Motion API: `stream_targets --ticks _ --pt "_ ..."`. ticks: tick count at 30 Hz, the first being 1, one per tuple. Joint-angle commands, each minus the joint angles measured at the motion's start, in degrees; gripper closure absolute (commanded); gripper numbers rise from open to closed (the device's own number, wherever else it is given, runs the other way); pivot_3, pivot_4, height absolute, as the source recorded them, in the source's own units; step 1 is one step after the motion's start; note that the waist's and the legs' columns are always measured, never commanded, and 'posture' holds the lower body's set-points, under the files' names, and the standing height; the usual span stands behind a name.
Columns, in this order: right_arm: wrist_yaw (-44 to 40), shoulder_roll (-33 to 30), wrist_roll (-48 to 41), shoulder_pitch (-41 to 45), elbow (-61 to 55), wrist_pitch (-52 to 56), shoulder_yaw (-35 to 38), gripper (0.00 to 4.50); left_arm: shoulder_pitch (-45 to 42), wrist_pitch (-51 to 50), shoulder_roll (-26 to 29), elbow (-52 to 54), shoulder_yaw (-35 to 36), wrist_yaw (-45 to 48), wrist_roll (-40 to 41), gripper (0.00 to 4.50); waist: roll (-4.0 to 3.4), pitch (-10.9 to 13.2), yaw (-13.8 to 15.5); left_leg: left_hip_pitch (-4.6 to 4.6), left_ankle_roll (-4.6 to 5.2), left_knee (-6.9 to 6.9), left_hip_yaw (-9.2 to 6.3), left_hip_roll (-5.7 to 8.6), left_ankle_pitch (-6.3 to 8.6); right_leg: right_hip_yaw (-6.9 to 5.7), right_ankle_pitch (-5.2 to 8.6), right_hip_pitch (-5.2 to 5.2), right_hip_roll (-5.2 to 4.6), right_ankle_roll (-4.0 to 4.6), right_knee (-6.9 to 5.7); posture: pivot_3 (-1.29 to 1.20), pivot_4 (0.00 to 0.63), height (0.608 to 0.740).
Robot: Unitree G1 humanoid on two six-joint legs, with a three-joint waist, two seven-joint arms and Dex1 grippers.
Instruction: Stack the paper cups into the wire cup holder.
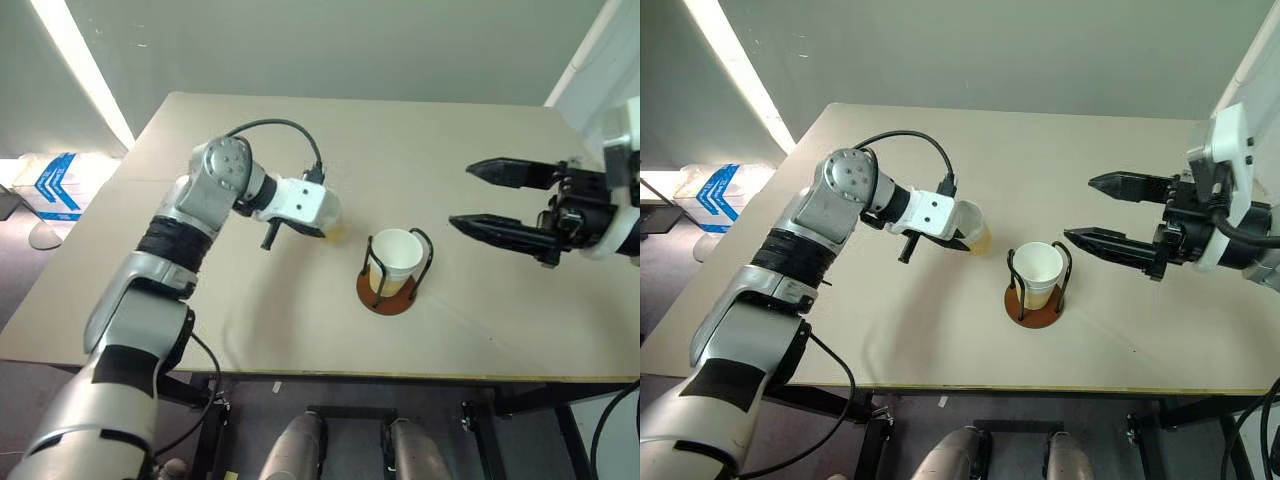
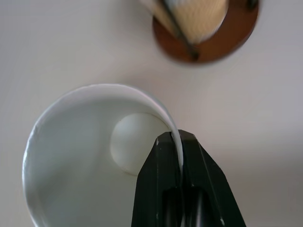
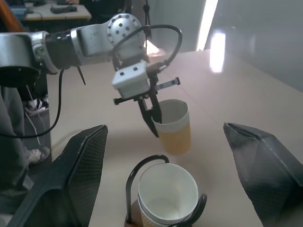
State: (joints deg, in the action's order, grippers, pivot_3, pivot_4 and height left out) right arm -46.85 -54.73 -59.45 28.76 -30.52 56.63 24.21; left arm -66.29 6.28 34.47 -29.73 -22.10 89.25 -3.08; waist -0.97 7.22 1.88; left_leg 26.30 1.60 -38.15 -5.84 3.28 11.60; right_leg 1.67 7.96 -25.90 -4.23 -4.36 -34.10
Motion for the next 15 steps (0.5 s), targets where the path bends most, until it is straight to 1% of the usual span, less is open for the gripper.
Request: stream_targets --ticks 1,3,7,9,12,15 --pt "2.1 0.6 -2.4 -3.8 -3.8 -1.4 4.0 0.34 -2.1 -8.8 3.6 9.7 1.2 3.2 11.0 4.46 0.00 0.0 -0.1 0.01 0.00 0.00 0.01 0.00 0.00 0.01 0.00 0.00 -0.01 -0.03 0.00 0.00 0.150 0.740" --pt "3.0 0.9 -3.4 -6.5 -5.7 -2.0 5.0 0.34 -3.6 -12.2 5.4 13.3 0.0 3.2 16.1 4.46 -0.01 0.0 -0.1 0.00 -0.01 0.00 0.02 -0.01 0.01 0.01 0.02 0.00 -0.01 -0.06 -0.01 0.00 0.150 0.740" --pt "2.8 0.2 -5.7 -10.9 -9.2 -3.0 6.7 0.34 -5.8 -14.5 7.7 16.1 -2.2 3.2 21.7 4.46 -0.01 0.0 0.0 -0.02 0.03 -0.02 0.03 0.00 0.02 0.03 0.02 0.05 -0.04 -0.08 0.00 0.00 0.150 0.740" --pt "2.7 -0.3 -6.9 -12.8 -10.6 -3.4 7.5 0.34 -7.3 -14.8 8.0 16.0 -3.1 3.2 23.7 4.46 -0.01 0.0 0.0 -0.05 0.15 -0.05 0.04 0.00 0.08 0.03 0.03 0.12 -0.04 -0.07 0.04 0.00 0.150 0.740" --pt "1.9 -1.6 -8.3 -16.7 -12.5 -3.9 10.3 0.34 -9.8 -14.6 7.0 14.8 -5.3 3.2 25.7 4.46 -0.01 0.0 0.1 -0.05 0.54 -0.12 0.03 0.00 0.29 0.04 0.18 0.15 -0.04 0.21 0.07 0.00 0.150 0.740" --pt "3.0 -2.3 -9.8 -18.8 -13.6 -4.5 11.9 0.34 -11.2 -13.8 6.2 13.5 -7.4 3.2 27.1 4.46 -0.01 0.0 0.0 -0.07 0.57 -0.15 0.04 0.01 0.29 0.08 0.18 0.20 -0.04 0.23 0.07 0.00 0.150 0.740"
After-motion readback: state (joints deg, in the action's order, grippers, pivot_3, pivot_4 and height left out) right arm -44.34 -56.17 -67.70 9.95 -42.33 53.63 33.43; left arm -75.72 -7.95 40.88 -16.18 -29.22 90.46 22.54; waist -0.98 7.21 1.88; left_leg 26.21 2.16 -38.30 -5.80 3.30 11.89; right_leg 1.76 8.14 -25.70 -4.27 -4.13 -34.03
